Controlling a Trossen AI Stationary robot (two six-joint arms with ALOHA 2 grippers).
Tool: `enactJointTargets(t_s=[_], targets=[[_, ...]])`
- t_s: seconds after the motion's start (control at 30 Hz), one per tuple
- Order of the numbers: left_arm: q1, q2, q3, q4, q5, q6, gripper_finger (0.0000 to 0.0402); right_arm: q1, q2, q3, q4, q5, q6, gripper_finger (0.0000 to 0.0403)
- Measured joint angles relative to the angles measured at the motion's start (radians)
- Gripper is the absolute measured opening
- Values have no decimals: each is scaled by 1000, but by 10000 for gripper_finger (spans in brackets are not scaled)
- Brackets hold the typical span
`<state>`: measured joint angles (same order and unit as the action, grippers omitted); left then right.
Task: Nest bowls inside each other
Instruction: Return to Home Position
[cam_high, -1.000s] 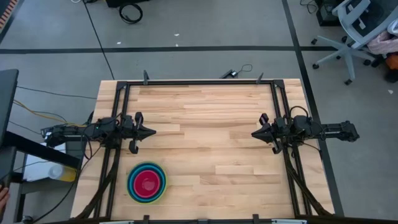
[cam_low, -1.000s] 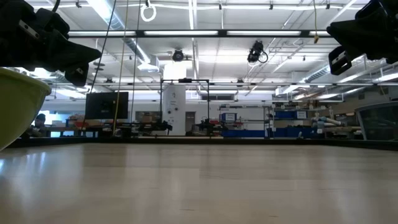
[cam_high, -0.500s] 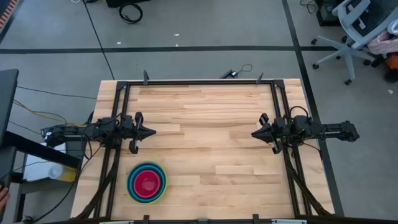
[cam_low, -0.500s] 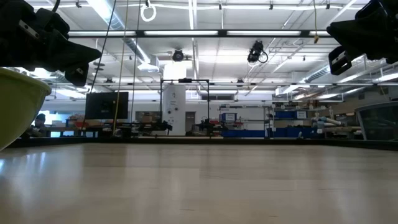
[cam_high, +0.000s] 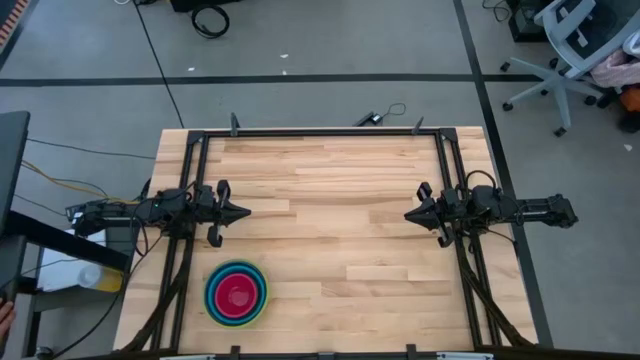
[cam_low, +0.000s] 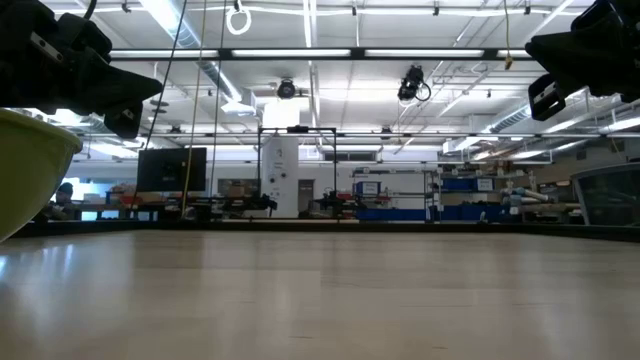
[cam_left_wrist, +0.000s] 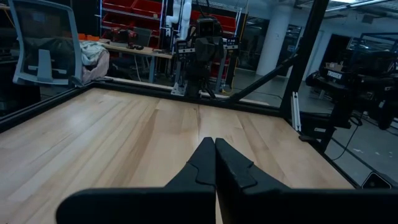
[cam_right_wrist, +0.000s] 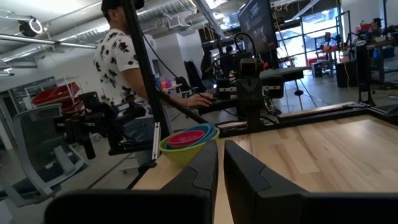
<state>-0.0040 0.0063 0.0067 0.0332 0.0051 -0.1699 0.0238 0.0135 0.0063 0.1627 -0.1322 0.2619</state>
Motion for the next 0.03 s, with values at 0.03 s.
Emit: enactJointTargets(t_s=[0.03], targets=[[0, 0, 0, 0, 0, 0, 0, 0, 0, 0, 0, 0, 0, 34]])
